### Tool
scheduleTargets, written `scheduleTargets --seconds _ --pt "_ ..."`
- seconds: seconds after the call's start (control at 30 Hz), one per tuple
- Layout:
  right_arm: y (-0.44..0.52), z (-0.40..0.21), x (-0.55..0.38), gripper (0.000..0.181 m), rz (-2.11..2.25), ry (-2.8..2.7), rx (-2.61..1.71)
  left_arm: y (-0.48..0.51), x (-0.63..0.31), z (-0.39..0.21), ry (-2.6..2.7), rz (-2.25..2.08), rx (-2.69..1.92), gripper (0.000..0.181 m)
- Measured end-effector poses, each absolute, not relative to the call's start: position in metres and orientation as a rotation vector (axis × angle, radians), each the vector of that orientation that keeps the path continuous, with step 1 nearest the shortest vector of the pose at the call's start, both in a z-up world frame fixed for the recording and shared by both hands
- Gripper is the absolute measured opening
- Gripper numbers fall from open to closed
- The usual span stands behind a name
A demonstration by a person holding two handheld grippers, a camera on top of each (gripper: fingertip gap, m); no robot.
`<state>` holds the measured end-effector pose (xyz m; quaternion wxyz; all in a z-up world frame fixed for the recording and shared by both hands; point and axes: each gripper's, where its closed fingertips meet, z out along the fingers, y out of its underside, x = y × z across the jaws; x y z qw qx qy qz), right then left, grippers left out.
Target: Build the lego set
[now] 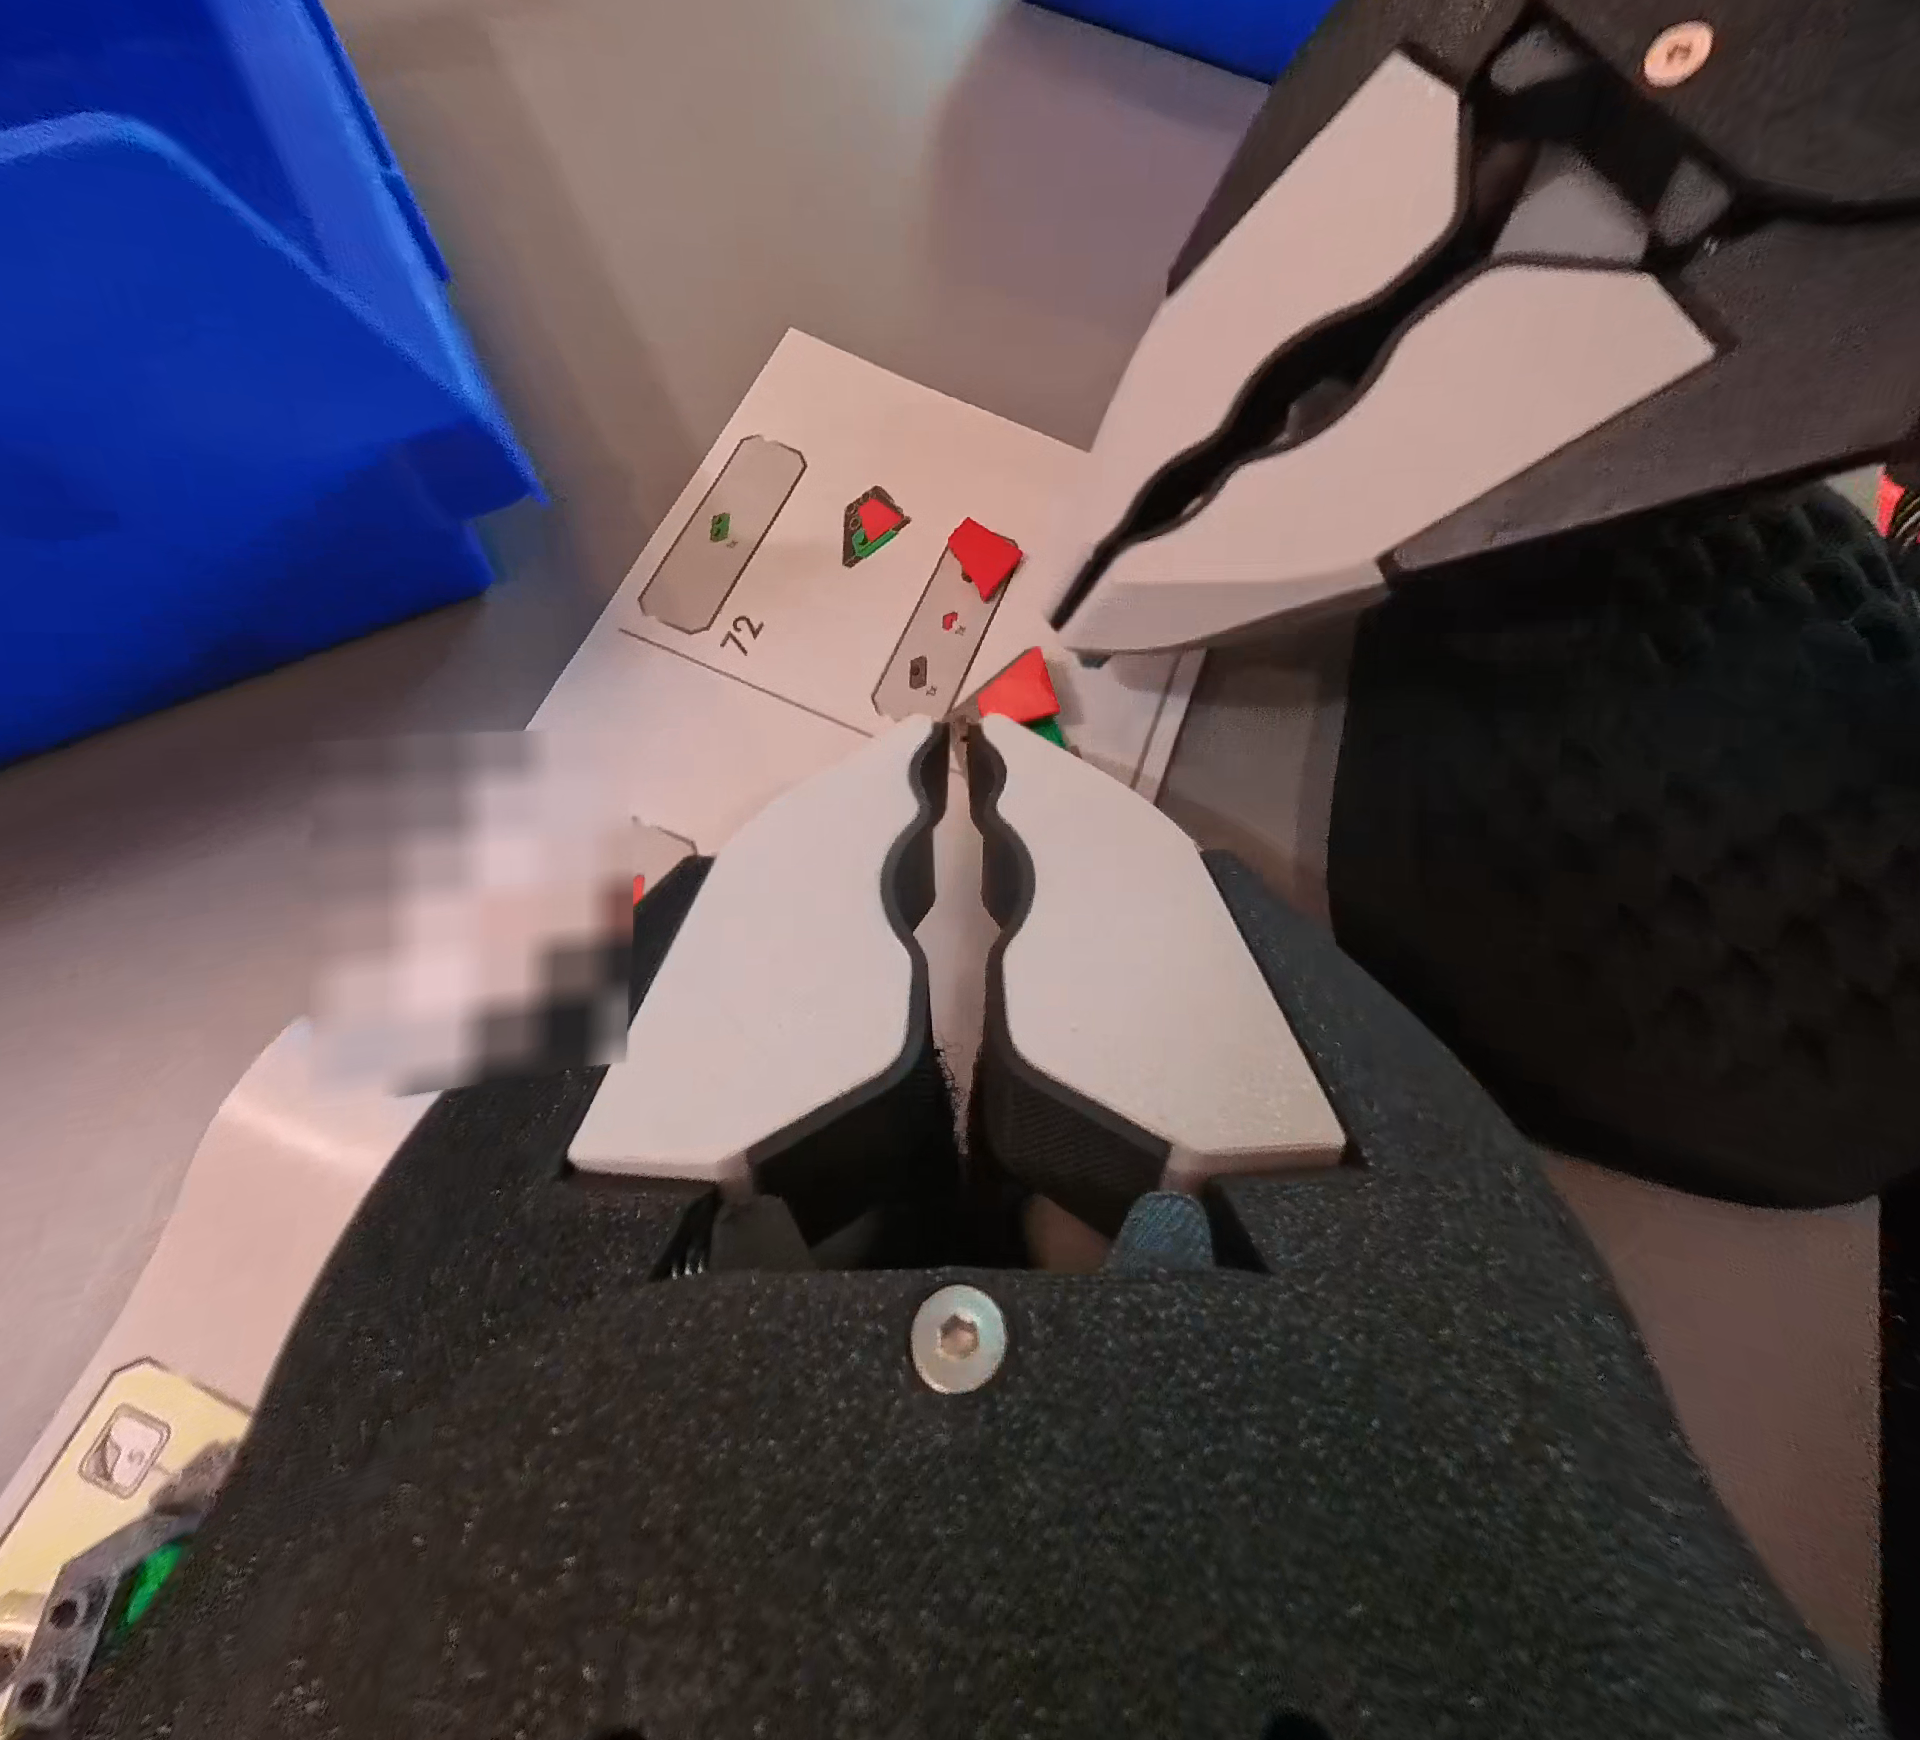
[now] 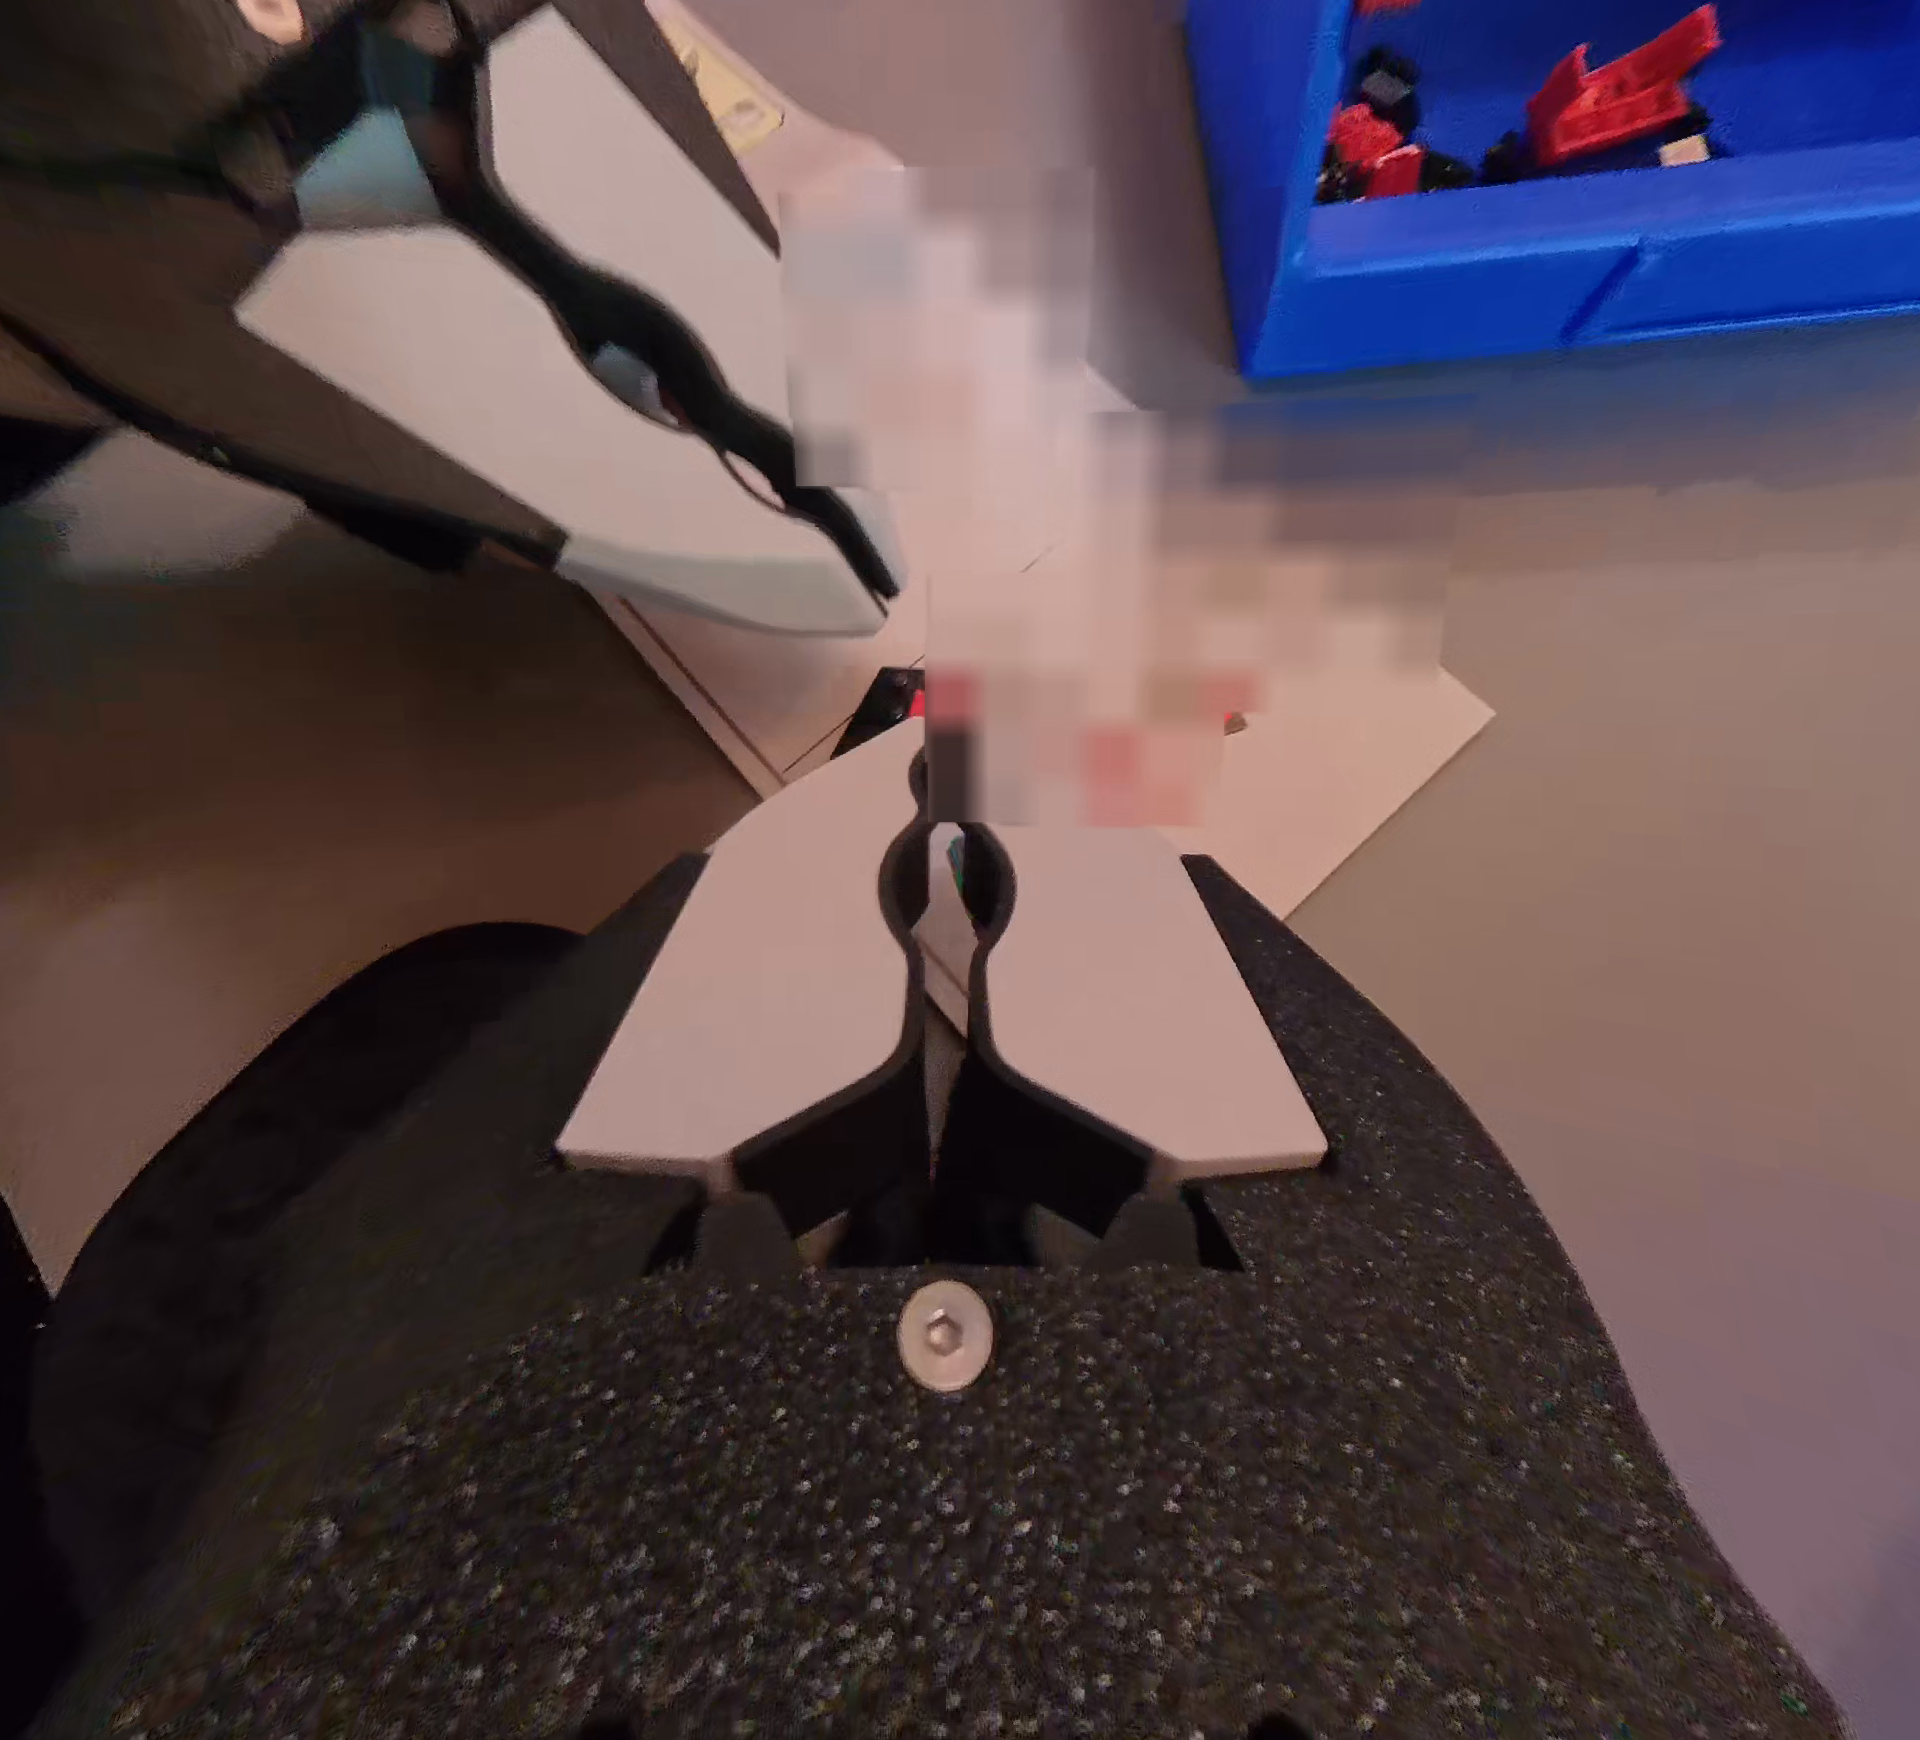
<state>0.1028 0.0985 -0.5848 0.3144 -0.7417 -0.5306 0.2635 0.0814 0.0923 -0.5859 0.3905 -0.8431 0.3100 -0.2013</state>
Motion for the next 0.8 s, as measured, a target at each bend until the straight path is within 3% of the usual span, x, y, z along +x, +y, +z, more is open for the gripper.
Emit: scheduleTargets --seconds 0.8 --pt "0.092 -0.606 0.095 0.0 0.529 -1.782 -1.906 0.081 0.096 -0.605 0.895 -0.595 -2.199 0.0"
